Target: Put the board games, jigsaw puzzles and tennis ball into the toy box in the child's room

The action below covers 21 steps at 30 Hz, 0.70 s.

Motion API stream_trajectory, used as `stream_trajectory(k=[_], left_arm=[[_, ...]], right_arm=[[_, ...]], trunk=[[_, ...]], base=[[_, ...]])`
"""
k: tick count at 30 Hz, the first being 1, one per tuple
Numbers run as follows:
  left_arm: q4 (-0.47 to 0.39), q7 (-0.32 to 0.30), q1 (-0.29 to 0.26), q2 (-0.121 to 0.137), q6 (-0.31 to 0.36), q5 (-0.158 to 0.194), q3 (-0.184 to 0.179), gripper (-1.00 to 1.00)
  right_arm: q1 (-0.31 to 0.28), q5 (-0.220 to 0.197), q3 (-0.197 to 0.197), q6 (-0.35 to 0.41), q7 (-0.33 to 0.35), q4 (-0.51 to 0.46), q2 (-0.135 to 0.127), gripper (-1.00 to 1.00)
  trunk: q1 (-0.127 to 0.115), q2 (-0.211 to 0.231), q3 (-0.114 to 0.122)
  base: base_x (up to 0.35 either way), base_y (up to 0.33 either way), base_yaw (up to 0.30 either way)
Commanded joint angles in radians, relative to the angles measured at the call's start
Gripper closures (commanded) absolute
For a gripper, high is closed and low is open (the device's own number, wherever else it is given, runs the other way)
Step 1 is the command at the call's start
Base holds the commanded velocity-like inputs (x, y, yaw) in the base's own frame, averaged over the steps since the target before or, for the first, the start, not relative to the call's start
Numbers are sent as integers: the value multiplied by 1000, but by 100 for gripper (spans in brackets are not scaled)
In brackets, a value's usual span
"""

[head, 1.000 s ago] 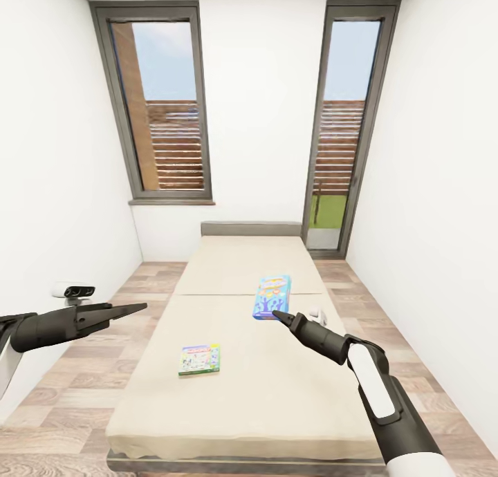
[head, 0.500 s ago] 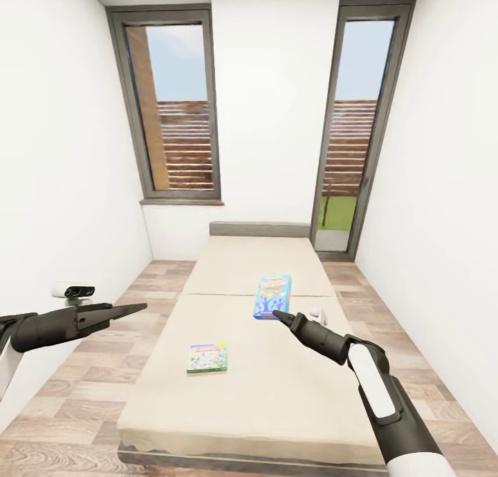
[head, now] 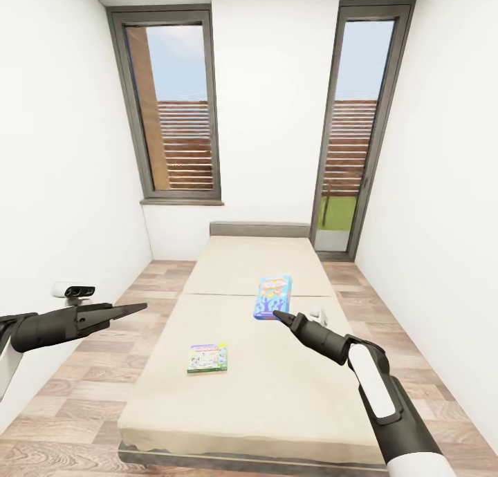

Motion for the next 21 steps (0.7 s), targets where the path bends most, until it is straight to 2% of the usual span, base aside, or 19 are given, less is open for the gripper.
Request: stream_trajectory(k=[1, 15, 21], left_arm=[[0, -4, 0, 1, 11, -1, 0, -100], [2, -4, 0, 1, 12, 2, 1, -100], [81, 6, -4, 2, 11, -35, 2, -100]], right_arm=[[-1, 1, -2, 5, 3, 2, 1, 100], [-1, 2, -2, 3, 2, 5, 1, 100], [-1, 2, -2, 2, 2, 6, 1, 100]], trunk=[[1, -1, -1], [1, -1, -1], [1, -1, -1]], base=[[0, 0, 0], [0, 0, 0], [0, 0, 29]])
